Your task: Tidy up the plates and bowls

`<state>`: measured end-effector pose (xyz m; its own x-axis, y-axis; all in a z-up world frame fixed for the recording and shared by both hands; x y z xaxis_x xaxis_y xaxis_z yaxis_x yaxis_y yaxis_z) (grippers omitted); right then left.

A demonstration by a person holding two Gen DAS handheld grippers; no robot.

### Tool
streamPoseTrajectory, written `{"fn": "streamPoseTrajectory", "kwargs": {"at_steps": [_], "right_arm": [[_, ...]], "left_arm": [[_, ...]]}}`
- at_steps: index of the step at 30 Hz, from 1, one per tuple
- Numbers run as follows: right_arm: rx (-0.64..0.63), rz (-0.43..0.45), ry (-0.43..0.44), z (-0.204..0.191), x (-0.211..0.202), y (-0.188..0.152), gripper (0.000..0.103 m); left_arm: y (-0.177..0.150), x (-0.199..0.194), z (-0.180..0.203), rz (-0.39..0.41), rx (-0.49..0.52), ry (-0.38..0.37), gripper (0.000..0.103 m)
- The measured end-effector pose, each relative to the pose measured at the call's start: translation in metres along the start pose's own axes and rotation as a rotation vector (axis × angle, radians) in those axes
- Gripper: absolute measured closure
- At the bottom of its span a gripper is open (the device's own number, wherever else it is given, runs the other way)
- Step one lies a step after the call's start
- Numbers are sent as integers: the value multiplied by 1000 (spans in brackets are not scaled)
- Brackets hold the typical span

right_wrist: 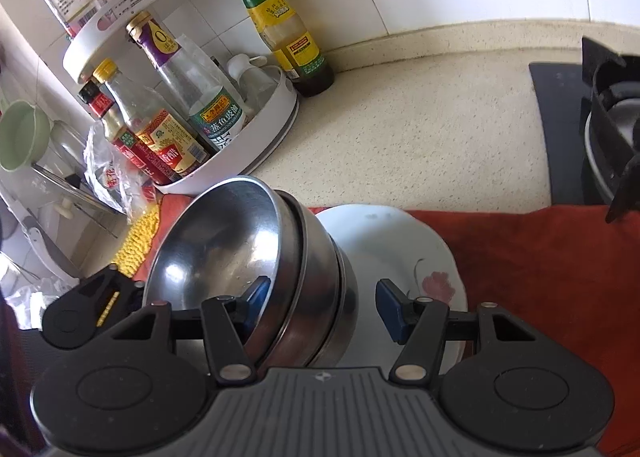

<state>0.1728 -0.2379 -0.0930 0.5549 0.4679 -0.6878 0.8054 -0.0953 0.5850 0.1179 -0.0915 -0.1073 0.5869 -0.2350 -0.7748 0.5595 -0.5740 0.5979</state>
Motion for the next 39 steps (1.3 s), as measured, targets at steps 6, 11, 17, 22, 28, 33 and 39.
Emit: {"fn": "streamPoseTrajectory", "kwargs": {"at_steps": [6,11,17,22,28,33,39], "right_arm": [[-26,24,-24,-6,-12,2,46],[-50,53,-50,-13,-27,1,46],[-88,93,-91,-24,-53,-9,46],[-126,130,-133,-37,-76,-25,45],[-174,179,-169,-58,-107,-46,45],[-166,179,-170,-63,-123,-67,45],[-130,158,-200,-66,-125,-95,45]], "left_arm": [[-6,-15,-10,26,-69,-7,0],[-12,-29,-17,46,-116,1,0],[-18,-47,-26,77,-188,3,0],[-23,-64,-30,103,-251,9,0],[-31,-83,-26,136,-298,3,0],[-39,-97,-22,152,-351,11,0],[-52,-105,-19,145,-464,64,0]]}}
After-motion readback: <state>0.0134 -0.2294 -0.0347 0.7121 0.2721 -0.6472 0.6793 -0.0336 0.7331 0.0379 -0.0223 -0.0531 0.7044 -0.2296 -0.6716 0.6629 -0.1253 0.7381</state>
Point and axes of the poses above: each gripper's, at about its wrist camera, not at the fingertips, and x roughly the way its jaws point, z to its right, y to its top, the point moved 5 cm from there along x, roughly the way its jaws point, and after that the axes turned 4 degrees about -x, right-handed, at the moved point
